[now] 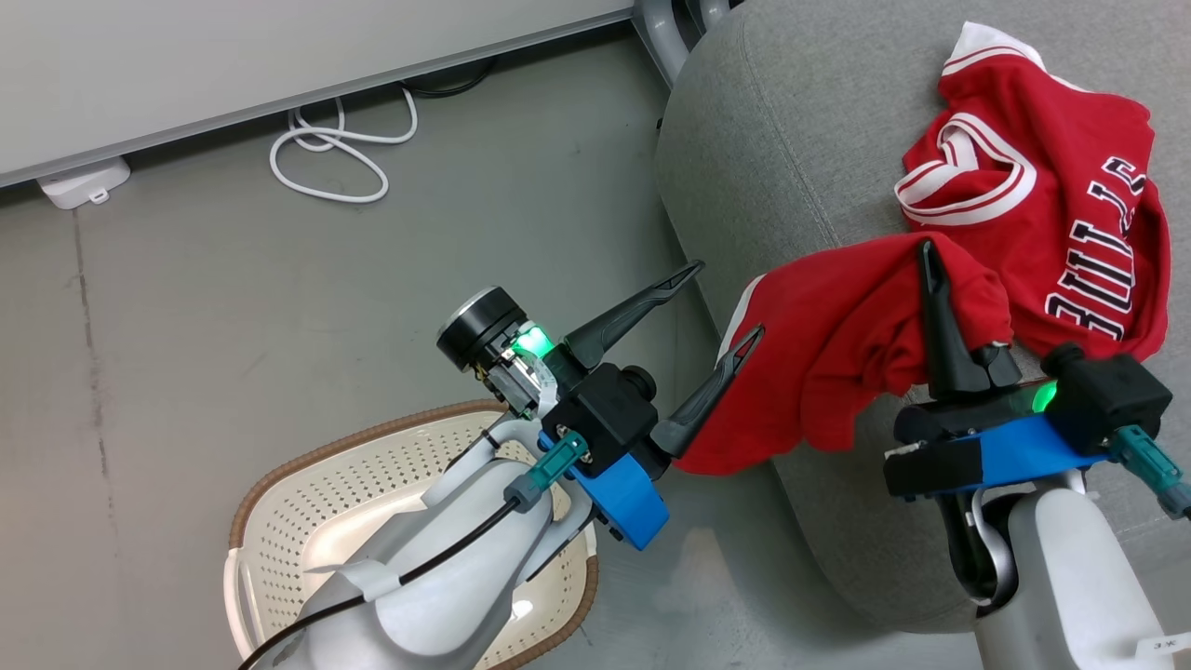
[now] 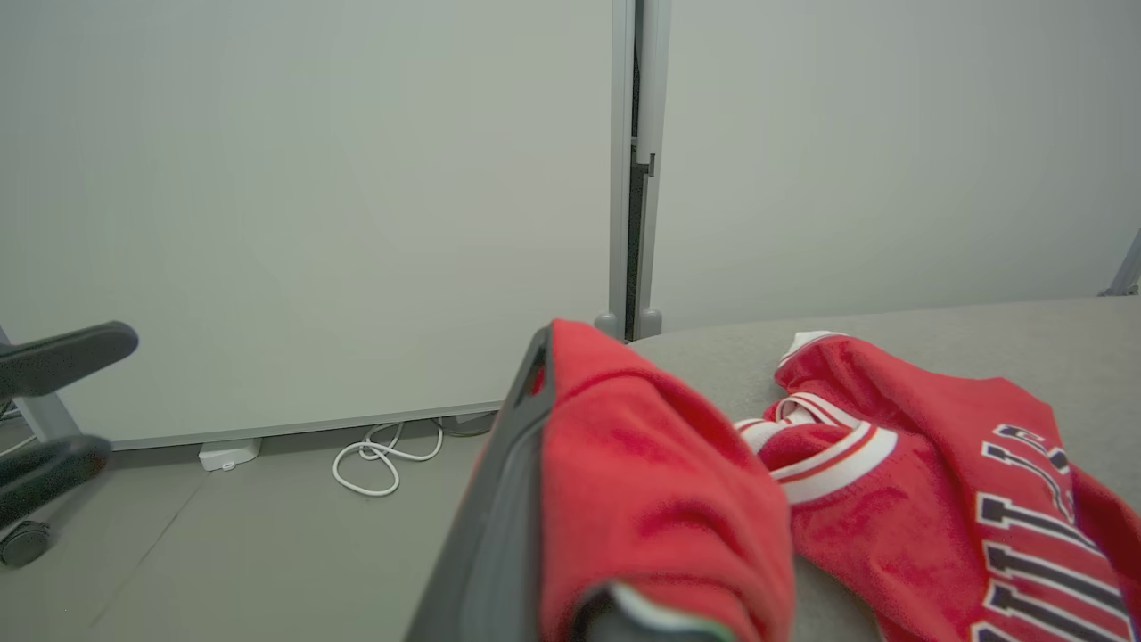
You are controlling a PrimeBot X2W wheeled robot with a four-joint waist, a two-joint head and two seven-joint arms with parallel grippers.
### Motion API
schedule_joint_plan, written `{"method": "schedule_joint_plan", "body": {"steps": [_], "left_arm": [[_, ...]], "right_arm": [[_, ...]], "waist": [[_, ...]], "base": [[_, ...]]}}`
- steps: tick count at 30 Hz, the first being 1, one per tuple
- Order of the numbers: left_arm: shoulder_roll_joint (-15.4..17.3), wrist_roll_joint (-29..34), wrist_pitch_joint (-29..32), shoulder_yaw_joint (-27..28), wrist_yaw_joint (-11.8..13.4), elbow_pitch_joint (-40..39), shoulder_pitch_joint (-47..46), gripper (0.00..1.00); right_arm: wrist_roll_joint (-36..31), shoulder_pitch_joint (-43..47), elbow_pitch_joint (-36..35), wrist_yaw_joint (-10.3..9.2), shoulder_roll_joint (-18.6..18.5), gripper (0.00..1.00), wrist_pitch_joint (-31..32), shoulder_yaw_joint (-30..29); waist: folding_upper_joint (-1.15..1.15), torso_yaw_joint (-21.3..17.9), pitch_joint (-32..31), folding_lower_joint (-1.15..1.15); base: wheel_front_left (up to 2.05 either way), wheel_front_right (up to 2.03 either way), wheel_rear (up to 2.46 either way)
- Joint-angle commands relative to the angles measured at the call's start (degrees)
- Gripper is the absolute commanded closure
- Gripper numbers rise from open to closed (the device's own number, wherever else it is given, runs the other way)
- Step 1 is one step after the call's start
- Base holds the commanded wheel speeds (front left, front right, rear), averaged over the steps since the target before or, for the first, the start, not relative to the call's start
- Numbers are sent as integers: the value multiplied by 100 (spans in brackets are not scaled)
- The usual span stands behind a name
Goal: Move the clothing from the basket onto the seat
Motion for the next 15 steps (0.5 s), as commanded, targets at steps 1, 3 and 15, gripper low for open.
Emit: {"method": "schedule_joint_plan", "body": {"steps": [1, 3, 15], "left_arm": [[39, -35, -15, 6, -8, -2, -78, 0], [41, -33, -15, 16, -8, -11, -90, 0], [153, 83, -15, -12, -8, -53, -328, 0]], "right_arm": [[5, -75, -47, 3, -3, 100, -2, -29], [-22, -157, -75, 3, -3, 100, -1, -43], [-225, -1642, -453, 3, -450, 100, -1, -487]], "waist": [[0, 6, 8, 0], [0, 15, 25, 0], [0, 135, 663, 0]], "base": [[0, 0, 0], [0, 0, 0], [0, 0, 0]]}}
